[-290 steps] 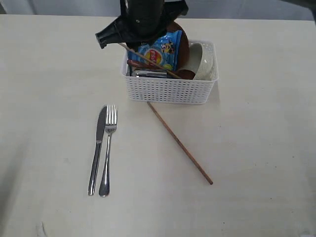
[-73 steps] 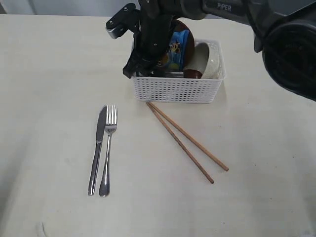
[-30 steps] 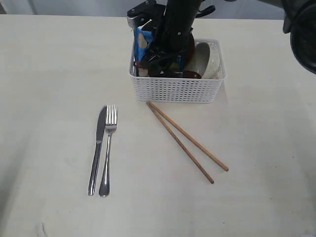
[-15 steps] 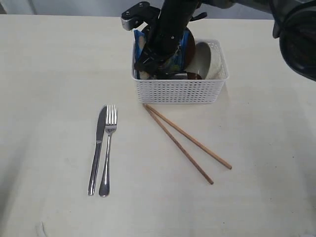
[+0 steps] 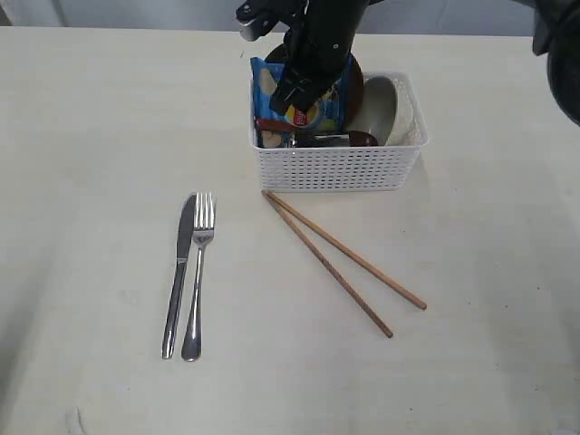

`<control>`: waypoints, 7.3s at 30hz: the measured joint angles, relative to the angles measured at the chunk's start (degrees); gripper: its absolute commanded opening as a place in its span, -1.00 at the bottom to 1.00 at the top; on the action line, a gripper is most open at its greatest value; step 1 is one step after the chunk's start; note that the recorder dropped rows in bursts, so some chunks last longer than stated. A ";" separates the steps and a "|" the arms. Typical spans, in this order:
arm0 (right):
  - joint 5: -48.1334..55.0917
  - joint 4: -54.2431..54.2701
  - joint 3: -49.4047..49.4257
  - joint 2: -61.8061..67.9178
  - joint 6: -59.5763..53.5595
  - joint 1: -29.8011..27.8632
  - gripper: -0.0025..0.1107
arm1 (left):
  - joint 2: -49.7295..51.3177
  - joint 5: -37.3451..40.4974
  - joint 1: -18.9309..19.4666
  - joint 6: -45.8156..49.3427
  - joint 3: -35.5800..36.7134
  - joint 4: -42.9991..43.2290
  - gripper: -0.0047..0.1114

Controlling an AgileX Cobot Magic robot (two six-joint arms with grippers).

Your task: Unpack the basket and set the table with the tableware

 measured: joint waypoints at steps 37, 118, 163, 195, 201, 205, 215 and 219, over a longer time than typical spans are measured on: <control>-10.38 -14.67 0.04 0.26 -10.16 1.61 -0.01 | 0.00 0.00 0.00 0.00 0.00 0.00 -0.92; 4.55 1.10 35.50 -24.00 22.42 -24.00 -0.68 | 0.00 0.00 0.00 0.00 0.00 0.00 -0.92; -0.77 2.31 -19.81 12.37 21.17 0.12 -0.03 | 0.00 0.00 0.00 0.00 0.00 0.00 -0.92; 2.46 -5.09 -20.53 11.96 19.29 0.66 -0.96 | 0.00 0.00 0.00 0.00 0.00 0.00 -0.92; 2.59 -5.09 -20.53 8.66 19.29 0.66 -0.96 | 0.00 0.00 0.00 0.00 0.00 0.00 -0.92; 2.83 -4.98 -20.53 6.47 19.40 0.66 -0.96 | 0.00 0.00 0.00 0.00 0.00 0.00 -0.92; 6.38 -4.98 -20.53 -1.81 20.02 0.66 -0.96 | 0.00 0.00 0.00 0.00 0.00 0.00 -0.92; 8.93 -5.10 -20.53 -4.63 21.93 -0.36 -0.96 | 0.00 0.00 0.00 0.00 0.00 0.00 -0.92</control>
